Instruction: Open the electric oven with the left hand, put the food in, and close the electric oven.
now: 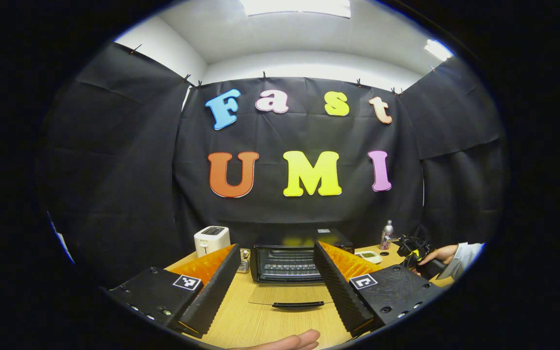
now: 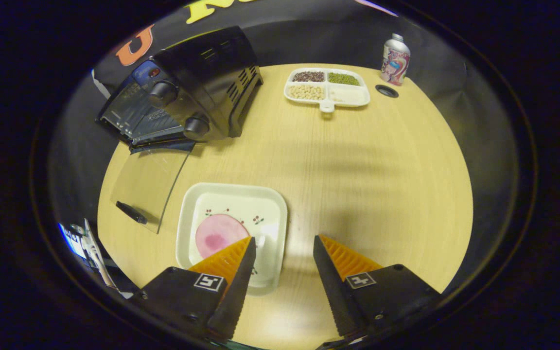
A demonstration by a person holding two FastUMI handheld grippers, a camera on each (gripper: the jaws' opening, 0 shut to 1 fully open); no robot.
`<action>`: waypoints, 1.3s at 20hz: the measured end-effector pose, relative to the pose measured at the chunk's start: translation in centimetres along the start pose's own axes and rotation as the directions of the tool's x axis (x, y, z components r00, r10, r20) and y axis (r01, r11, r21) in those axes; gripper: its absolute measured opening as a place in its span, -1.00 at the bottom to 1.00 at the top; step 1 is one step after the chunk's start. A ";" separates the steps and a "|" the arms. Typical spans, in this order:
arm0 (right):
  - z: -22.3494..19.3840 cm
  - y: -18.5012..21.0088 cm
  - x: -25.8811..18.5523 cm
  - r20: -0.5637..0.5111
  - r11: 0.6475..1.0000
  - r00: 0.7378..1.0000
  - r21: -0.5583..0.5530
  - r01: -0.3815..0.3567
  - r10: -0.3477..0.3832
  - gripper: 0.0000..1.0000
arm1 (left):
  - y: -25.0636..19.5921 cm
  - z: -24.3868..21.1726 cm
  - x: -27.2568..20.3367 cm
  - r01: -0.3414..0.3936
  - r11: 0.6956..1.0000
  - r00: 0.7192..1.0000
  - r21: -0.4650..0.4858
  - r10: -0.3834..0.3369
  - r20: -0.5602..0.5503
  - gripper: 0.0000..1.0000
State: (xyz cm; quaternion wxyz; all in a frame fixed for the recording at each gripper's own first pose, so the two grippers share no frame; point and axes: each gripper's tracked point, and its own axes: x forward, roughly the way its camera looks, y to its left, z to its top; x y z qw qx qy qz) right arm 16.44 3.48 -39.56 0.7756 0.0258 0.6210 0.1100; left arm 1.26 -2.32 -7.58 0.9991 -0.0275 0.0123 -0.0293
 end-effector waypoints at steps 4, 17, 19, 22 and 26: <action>0.0 0.3 1.0 -0.056 0.997 0.995 0.000 -0.078 0.078 -0.41 | -0.5 0.0 0.6 -0.013 0.999 1.000 0.043 0.014 -0.025 0.90; -1.5 -1.4 0.0 0.065 0.860 0.908 0.297 -0.414 0.414 -0.89 | -2.3 0.6 -1.2 0.007 1.000 0.999 0.024 -0.006 -0.045 0.92; -2.3 -2.3 -1.2 0.092 0.849 0.908 0.329 -0.414 0.408 -0.89 | -1.8 0.8 -2.9 0.008 1.000 0.999 0.016 -0.007 -0.036 0.92; -3.2 -3.0 -3.4 0.133 0.838 0.910 0.356 -0.414 0.393 -0.95 | -0.5 1.1 -5.3 0.003 1.000 1.000 0.008 -0.003 -0.025 0.92; -4.1 -2.1 -6.7 0.182 0.835 0.910 0.361 -0.414 0.373 -0.95 | 1.2 1.4 -7.9 0.007 1.000 1.000 -0.025 -0.007 -0.011 0.92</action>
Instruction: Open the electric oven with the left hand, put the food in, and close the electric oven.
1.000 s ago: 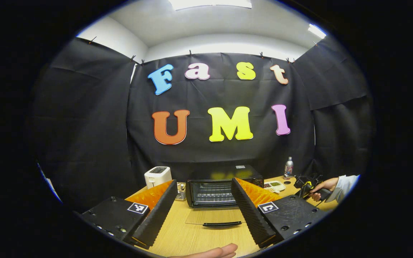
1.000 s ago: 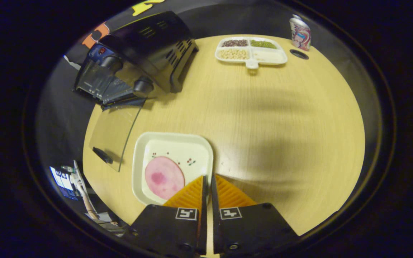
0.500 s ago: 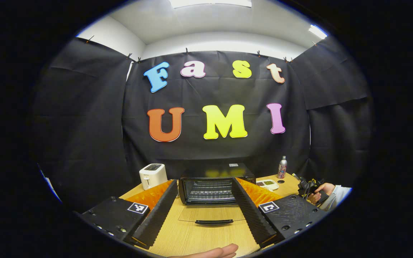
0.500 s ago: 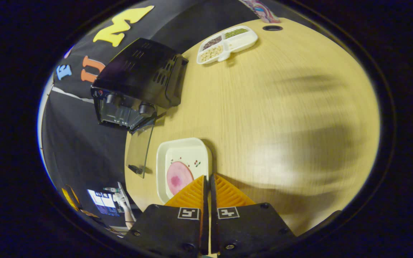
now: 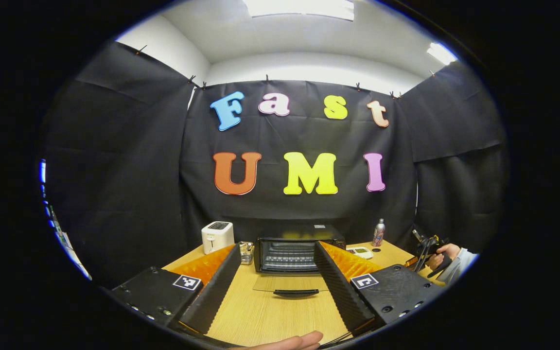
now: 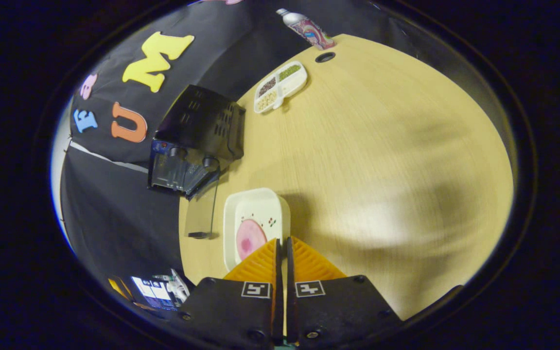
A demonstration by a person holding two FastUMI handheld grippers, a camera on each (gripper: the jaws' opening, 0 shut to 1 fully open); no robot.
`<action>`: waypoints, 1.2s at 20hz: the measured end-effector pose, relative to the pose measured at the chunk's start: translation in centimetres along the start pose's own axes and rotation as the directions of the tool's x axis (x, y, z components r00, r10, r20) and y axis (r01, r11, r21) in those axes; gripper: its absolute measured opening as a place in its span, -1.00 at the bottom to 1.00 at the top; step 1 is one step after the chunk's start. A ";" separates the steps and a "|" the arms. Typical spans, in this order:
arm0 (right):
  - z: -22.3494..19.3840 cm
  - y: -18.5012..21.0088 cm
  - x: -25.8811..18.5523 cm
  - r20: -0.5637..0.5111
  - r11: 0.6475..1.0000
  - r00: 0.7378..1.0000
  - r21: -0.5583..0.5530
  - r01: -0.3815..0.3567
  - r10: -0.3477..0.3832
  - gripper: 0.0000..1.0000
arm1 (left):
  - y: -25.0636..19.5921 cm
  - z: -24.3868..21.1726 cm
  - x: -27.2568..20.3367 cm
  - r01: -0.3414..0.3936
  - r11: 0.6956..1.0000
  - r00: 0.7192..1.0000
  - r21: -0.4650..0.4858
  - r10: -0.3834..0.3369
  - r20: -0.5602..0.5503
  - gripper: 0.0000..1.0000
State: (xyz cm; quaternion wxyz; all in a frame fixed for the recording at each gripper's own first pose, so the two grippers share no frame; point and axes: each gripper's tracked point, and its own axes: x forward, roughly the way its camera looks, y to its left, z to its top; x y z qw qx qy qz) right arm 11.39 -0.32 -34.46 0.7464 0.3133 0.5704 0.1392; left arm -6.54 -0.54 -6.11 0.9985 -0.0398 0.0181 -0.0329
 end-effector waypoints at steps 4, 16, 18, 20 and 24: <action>-1.2 3.9 -1.7 0.012 1.000 1.000 -0.017 -0.014 0.015 -0.89 | 1.9 0.6 -1.3 -0.001 1.000 1.000 0.006 0.001 0.018 0.92; -5.4 17.7 1.6 0.013 0.993 0.996 -0.085 -0.083 0.084 -0.89 | 8.3 -2.4 -0.4 -0.096 0.995 0.995 -0.010 0.096 -0.024 0.91; -6.2 19.3 3.2 0.013 0.993 0.996 -0.085 -0.087 0.088 -0.95 | 9.6 -3.2 -0.2 -0.119 0.993 0.992 -0.002 0.119 -0.030 0.91; -6.5 20.3 5.4 0.021 0.993 0.996 -0.081 -0.081 0.083 -0.89 | 10.5 -3.8 0.0 -0.133 0.991 0.990 -0.006 0.133 -0.037 0.91; -6.5 21.9 9.5 0.036 0.997 0.997 -0.029 -0.073 0.074 -0.95 | 12.6 -4.5 0.8 -0.169 0.986 0.985 0.001 0.169 -0.040 0.91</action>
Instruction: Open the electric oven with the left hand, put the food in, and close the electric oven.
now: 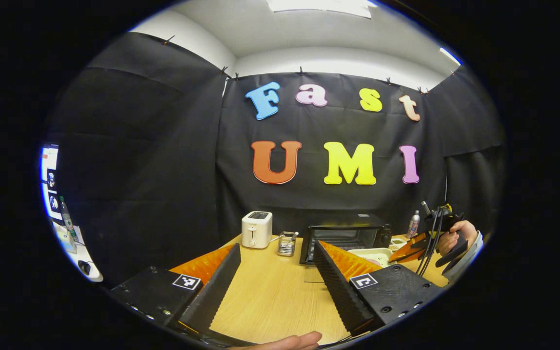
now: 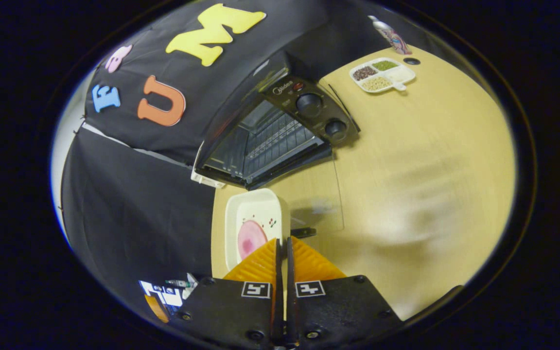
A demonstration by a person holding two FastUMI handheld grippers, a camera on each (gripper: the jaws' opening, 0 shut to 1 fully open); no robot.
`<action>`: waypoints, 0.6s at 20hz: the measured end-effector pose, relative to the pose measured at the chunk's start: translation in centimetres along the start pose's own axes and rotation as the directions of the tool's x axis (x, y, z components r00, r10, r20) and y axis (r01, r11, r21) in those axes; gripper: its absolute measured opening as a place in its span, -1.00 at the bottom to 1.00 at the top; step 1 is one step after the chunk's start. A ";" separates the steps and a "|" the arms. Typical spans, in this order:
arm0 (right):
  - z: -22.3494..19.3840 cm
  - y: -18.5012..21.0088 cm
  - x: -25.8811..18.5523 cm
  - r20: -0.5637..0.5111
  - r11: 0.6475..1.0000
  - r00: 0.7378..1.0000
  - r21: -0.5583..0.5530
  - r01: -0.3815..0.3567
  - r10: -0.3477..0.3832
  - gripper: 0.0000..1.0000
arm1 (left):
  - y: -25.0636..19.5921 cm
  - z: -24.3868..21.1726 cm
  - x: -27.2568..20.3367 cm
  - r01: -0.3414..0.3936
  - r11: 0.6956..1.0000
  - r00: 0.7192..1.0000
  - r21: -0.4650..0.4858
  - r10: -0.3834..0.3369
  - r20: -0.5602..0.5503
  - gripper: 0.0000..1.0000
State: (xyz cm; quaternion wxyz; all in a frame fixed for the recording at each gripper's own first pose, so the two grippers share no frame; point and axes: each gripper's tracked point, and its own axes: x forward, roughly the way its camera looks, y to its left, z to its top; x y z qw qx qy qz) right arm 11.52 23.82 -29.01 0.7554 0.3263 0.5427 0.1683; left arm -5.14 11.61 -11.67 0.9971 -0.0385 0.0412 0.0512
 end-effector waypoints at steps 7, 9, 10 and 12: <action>1.8 1.3 5.9 0.104 0.992 0.994 0.126 0.024 -0.037 -0.95 | 1.3 -0.4 2.0 -0.010 1.000 1.000 0.005 0.010 0.018 0.91; 3.3 1.3 7.1 0.182 0.980 0.982 0.198 0.017 -0.054 -0.89 | 1.8 -0.7 2.7 -0.038 0.999 0.999 0.038 0.037 0.030 0.91; 4.9 1.5 7.9 0.220 0.975 0.973 0.223 0.022 -0.072 -0.89 | 1.9 -0.8 3.1 -0.055 0.997 0.998 0.063 0.053 0.038 0.91; 6.8 1.3 9.6 0.288 0.953 0.952 0.304 0.013 -0.105 -0.95 | 2.0 -1.3 3.7 -0.084 0.992 0.996 0.091 0.081 0.044 0.91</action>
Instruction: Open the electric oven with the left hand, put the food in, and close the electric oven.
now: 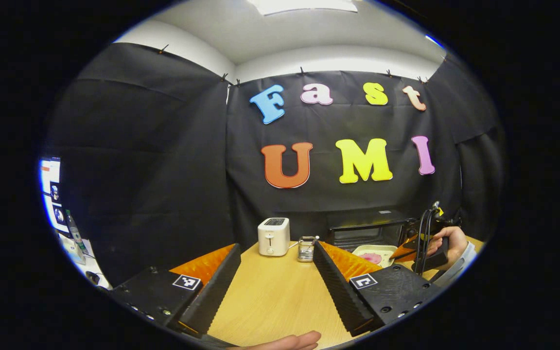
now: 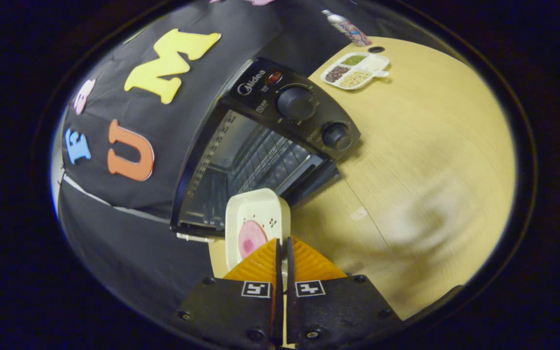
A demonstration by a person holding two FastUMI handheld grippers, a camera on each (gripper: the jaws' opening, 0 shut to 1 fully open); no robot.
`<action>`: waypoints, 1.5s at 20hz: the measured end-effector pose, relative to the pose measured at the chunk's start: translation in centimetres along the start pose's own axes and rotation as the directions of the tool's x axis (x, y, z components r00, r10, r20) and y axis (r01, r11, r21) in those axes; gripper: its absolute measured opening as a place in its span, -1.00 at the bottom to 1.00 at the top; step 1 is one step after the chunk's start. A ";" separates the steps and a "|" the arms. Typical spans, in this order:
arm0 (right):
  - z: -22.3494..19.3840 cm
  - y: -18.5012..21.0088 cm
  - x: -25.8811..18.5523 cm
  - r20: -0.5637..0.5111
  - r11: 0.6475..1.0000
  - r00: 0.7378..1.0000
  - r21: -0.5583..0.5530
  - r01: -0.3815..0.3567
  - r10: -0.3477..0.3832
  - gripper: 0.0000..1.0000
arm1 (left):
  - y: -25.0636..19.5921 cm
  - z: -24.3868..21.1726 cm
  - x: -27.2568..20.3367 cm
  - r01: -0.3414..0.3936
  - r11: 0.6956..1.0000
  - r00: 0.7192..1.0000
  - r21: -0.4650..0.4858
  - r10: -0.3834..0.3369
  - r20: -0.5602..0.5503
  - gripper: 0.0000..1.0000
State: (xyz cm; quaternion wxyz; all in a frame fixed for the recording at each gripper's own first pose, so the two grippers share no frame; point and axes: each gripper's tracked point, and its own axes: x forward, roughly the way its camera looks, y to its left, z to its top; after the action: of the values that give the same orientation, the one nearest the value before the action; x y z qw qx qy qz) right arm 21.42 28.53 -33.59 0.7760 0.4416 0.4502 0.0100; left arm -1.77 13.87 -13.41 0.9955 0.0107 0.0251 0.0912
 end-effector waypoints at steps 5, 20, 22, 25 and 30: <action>1.2 1.4 4.4 0.109 0.990 0.994 0.137 -0.028 0.013 -0.89 | -1.9 -0.8 2.0 0.038 0.999 0.999 -0.029 -0.039 -0.023 0.92; 6.4 5.3 10.6 0.346 0.971 0.926 0.120 -0.207 0.154 -0.94 | -2.0 -5.1 3.9 0.066 0.997 0.993 -0.027 -0.068 -0.093 0.92; 6.1 4.8 11.1 0.327 0.973 0.935 0.134 -0.189 0.136 -0.84 | -2.1 -5.8 3.9 0.069 0.997 0.991 -0.023 -0.071 -0.114 0.92; 6.2 5.3 11.0 0.333 0.939 0.921 0.202 -0.277 0.200 -0.80 | -1.9 -6.1 3.6 0.069 0.997 0.989 -0.026 -0.072 -0.129 0.92; 5.6 5.4 9.7 0.328 0.943 0.916 0.158 -0.294 0.231 -0.67 | -2.1 -6.3 2.7 0.063 0.997 0.986 -0.047 -0.070 -0.152 0.92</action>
State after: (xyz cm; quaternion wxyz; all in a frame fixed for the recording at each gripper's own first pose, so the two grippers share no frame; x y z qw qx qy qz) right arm 33.24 32.01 -35.44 0.7782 0.5716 0.2600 0.0001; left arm 0.92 12.36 -19.85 0.9931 -0.0181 0.1002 0.0590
